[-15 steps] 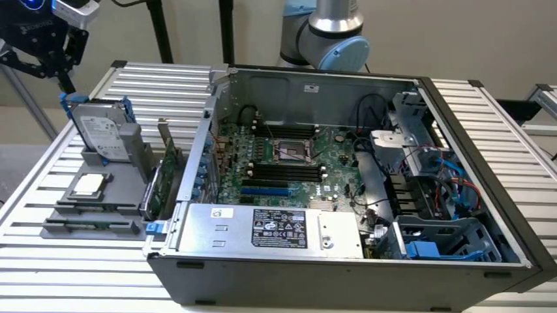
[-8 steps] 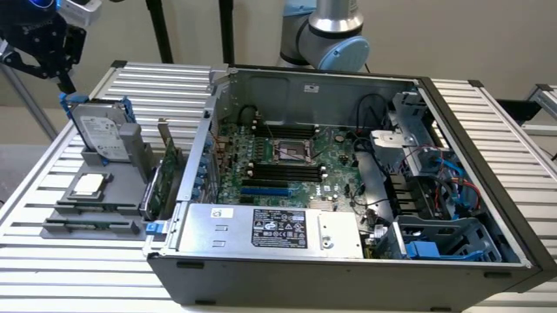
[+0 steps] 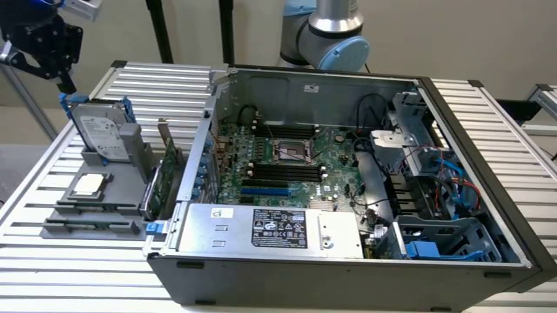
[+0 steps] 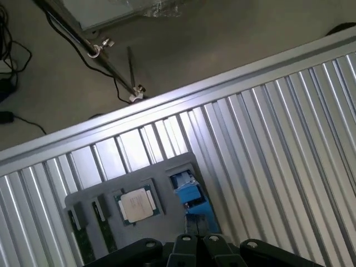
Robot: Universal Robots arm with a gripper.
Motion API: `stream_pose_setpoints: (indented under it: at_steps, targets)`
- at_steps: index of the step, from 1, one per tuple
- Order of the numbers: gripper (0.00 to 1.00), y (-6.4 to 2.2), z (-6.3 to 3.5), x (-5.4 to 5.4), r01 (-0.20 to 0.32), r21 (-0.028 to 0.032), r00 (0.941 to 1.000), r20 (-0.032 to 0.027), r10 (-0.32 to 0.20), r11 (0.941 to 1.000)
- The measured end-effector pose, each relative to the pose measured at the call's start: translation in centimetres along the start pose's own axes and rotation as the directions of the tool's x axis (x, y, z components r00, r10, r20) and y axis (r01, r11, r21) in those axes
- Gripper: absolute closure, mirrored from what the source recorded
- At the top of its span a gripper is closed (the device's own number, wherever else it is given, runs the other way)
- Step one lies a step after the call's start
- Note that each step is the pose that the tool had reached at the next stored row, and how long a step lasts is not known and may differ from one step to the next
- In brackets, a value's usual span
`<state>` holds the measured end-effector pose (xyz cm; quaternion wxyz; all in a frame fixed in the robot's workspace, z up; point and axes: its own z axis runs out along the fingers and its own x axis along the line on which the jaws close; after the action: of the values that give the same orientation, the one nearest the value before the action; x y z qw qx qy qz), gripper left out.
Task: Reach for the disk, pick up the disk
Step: 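Pick up the disk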
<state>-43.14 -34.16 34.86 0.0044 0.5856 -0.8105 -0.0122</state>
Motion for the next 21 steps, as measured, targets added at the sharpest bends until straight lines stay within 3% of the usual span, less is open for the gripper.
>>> stream_pose_setpoints:
  at_steps: [8,15,21]
  targets:
    - [0.89,0.00,0.00,0.00,0.129,0.0030,0.9917,-0.0021,-0.129,0.9917]
    - [0.89,-0.08,0.11,-0.18,0.175,0.0042,0.9846,-0.0029,-0.175,0.9846]
    - [0.89,-0.05,0.33,-0.36,0.224,0.0103,0.9745,-0.0033,-0.224,0.9745]
